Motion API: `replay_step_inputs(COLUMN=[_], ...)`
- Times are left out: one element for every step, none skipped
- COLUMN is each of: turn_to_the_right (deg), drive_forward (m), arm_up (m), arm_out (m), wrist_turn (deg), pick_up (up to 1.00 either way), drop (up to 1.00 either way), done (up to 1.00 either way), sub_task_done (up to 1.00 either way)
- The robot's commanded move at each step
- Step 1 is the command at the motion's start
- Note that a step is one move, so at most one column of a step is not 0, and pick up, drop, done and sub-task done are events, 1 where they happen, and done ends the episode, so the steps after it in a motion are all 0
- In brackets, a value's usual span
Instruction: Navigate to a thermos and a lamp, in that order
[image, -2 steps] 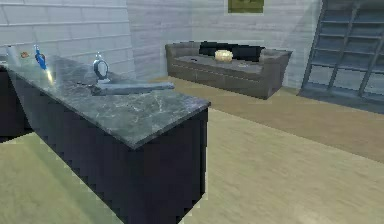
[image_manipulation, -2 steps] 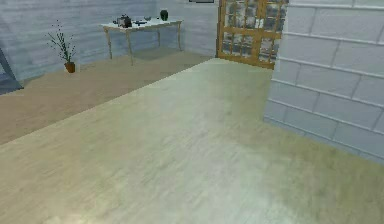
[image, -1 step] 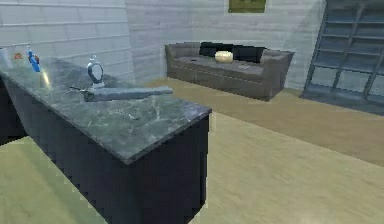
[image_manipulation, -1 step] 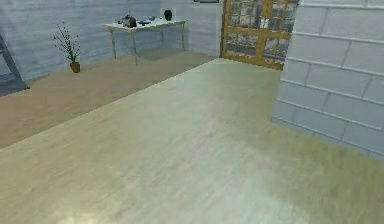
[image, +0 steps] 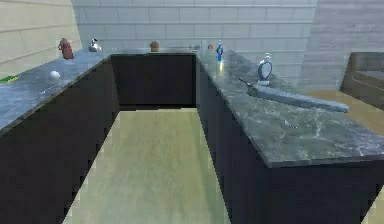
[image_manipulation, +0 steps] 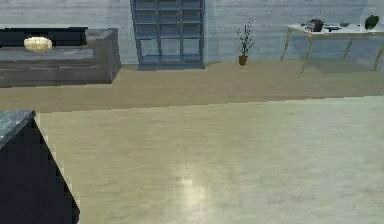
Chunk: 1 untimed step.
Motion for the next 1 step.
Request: replay_step_inputs(turn_to_the_right=[-18.0], drive_forward=[0.00], arm_up=[0.00], arm_out=[0.00], wrist_turn=[0.0], pick_up=[0.00], drop=[0.00], done=[0.00], sub_task_done=[0.00])
